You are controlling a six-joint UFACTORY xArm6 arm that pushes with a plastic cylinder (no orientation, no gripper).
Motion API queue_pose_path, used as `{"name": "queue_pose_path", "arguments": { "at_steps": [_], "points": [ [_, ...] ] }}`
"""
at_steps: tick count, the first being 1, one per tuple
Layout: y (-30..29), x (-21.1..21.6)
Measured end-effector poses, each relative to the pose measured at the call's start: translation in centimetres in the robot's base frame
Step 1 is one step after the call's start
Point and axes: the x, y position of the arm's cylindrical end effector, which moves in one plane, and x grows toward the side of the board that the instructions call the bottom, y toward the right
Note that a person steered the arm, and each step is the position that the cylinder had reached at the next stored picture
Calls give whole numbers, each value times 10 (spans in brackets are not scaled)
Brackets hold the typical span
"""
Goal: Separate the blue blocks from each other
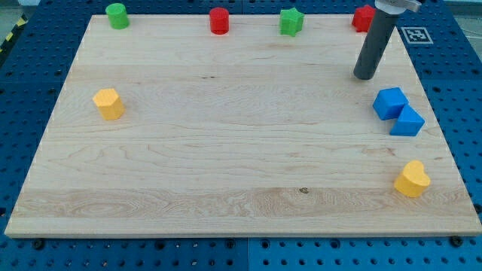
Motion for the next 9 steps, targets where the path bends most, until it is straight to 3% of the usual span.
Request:
{"name": "queue_pose_path", "arguments": {
  "at_steps": [2, 4, 6, 8, 9],
  "points": [
    [17, 9],
    [87, 37],
    [82, 89],
    [-2, 92],
    [-13, 106]
  ]
}}
